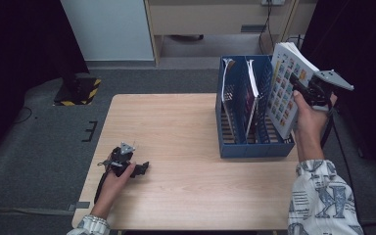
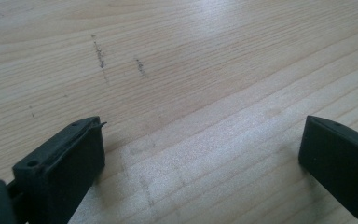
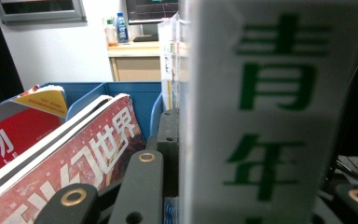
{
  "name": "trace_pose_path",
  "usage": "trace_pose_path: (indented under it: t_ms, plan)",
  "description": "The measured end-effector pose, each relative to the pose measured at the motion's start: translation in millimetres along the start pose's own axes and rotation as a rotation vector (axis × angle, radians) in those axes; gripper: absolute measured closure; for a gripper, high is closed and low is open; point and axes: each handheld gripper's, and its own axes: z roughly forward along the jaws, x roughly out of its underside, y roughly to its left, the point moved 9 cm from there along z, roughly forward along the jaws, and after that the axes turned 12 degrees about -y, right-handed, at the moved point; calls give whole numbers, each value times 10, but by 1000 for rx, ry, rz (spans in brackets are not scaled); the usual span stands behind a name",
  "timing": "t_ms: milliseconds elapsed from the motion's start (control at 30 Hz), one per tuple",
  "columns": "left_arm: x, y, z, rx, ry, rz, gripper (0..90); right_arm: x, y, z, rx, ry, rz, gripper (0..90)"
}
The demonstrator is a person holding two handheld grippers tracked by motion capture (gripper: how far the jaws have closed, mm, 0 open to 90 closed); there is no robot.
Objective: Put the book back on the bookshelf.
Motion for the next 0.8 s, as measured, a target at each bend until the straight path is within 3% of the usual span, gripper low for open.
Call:
trace_pose_path:
  t_ms: [400,800]
  plan:
    - [0,0,0,0,0,0,0,64,68,61,-10,1,8,738]
    - [0,0,0,0,0,0,0,82,19,74,-1,-15,28,738]
